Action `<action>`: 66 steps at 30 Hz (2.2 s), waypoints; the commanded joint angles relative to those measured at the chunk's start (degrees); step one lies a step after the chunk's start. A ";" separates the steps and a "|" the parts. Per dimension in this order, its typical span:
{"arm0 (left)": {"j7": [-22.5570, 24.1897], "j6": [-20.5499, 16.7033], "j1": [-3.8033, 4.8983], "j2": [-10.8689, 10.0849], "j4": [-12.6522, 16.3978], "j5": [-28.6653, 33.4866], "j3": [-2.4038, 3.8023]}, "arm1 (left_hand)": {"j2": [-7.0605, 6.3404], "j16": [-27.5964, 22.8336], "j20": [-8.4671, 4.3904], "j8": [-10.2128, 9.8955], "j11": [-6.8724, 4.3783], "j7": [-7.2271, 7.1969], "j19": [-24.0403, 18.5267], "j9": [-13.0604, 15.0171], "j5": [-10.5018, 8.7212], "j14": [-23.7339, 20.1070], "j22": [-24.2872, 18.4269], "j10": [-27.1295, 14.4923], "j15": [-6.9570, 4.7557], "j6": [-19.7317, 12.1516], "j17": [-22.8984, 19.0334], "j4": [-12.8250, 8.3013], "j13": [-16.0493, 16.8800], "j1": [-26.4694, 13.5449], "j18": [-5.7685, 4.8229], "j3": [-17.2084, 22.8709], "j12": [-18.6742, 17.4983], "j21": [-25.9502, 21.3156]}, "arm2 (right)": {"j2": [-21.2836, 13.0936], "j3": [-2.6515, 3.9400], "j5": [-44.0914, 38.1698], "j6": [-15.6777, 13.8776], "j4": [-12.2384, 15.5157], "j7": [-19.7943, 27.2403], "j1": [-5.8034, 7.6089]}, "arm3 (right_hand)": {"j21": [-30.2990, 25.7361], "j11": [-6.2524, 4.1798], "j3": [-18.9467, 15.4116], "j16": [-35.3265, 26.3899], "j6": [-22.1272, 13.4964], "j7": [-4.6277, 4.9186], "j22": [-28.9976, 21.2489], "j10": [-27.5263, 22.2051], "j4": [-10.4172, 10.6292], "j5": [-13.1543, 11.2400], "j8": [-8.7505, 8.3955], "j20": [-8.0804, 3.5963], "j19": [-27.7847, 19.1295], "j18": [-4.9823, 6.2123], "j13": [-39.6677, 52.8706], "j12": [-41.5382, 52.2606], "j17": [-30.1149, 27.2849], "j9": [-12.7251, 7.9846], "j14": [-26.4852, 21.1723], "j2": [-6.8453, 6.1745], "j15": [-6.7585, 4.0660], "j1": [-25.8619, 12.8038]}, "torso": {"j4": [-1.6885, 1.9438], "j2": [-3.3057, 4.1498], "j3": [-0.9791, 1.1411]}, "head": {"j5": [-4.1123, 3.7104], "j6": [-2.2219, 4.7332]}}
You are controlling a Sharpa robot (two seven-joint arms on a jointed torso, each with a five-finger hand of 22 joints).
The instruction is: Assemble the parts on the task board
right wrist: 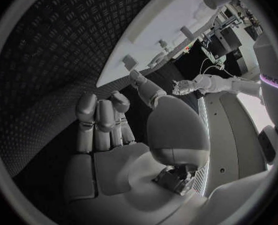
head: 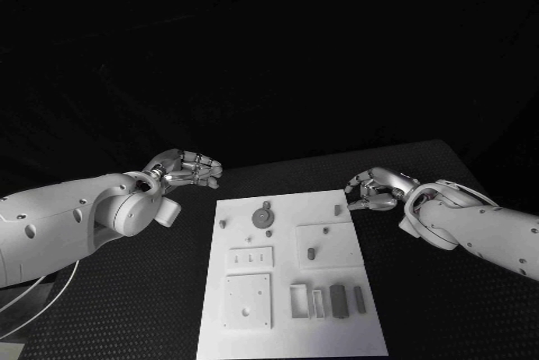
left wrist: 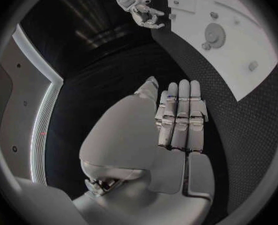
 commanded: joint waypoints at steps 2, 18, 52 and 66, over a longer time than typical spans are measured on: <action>0.67 1.09 -0.02 0.09 0.10 0.01 0.02 | -0.09 -0.39 -0.08 -0.11 -0.01 0.27 0.08 -0.06 -0.19 0.40 0.10 0.31 -0.07 -0.02 0.06 0.01 0.07 -0.08 0.29 0.03 -0.32 -0.31 | 0.62 0.01 -0.95 0.11 -0.58 0.77 -0.63 | 0.42 0.89 0.38 0.41 -0.39 0.15 1.24 -0.92 0.03 0.00 -0.19 -0.36 0.01 3.69 1.11 0.65 0.36 0.09 0.44 0.09 0.05 -0.64 | 0.18 0.07 -0.25 | -0.05 -0.20; 0.49 0.78 -0.05 -0.03 -0.04 -0.06 0.02 | -0.13 -0.50 -0.07 -0.26 0.03 0.37 0.08 -0.11 -0.18 0.40 0.11 0.24 -0.06 -0.19 0.15 0.02 0.15 -0.09 0.28 -0.02 -0.44 -0.36 | 2.48 0.01 -0.96 0.26 -2.16 0.48 -2.31 | 0.75 1.04 0.57 0.69 -0.42 0.31 1.19 -1.21 0.11 -0.01 -0.21 -0.52 0.04 3.69 0.90 1.54 0.65 0.19 0.65 0.54 0.18 -0.90 | 0.09 0.03 -0.30 | 0.12 -0.89; 0.22 1.00 -0.05 -0.09 -0.05 -0.10 0.02 | -0.16 -0.62 -0.07 -0.37 0.06 0.43 0.09 -0.15 -0.18 0.43 0.13 0.19 -0.06 -0.28 0.26 0.01 0.26 -0.06 0.28 -0.03 -0.55 -0.42 | 4.24 0.00 -0.47 0.41 -2.97 -0.33 -3.53 | 1.43 0.19 0.82 1.41 2.89 -0.59 1.02 -1.26 0.11 -0.01 1.42 -1.03 0.36 3.69 -0.64 3.34 1.43 1.33 1.51 2.41 -0.61 -2.02 | 0.08 0.03 -0.34 | 0.94 -1.47; 0.12 1.03 -0.05 -0.12 -0.06 -0.11 0.02 | -0.18 -0.72 -0.06 -0.52 0.12 0.52 0.11 -0.20 -0.18 0.45 0.15 0.09 -0.05 -0.46 0.35 0.02 0.32 -0.07 0.28 -0.05 -0.66 -0.46 | 4.46 -0.01 -0.42 0.27 -3.03 -0.31 -3.60 | 1.50 -0.24 1.12 1.40 4.09 -1.04 0.99 -1.16 0.15 0.00 1.97 -1.14 0.32 3.69 -1.18 3.83 1.43 1.79 1.55 3.71 -1.02 -2.25 | 0.02 0.08 -0.28 | 0.89 -1.52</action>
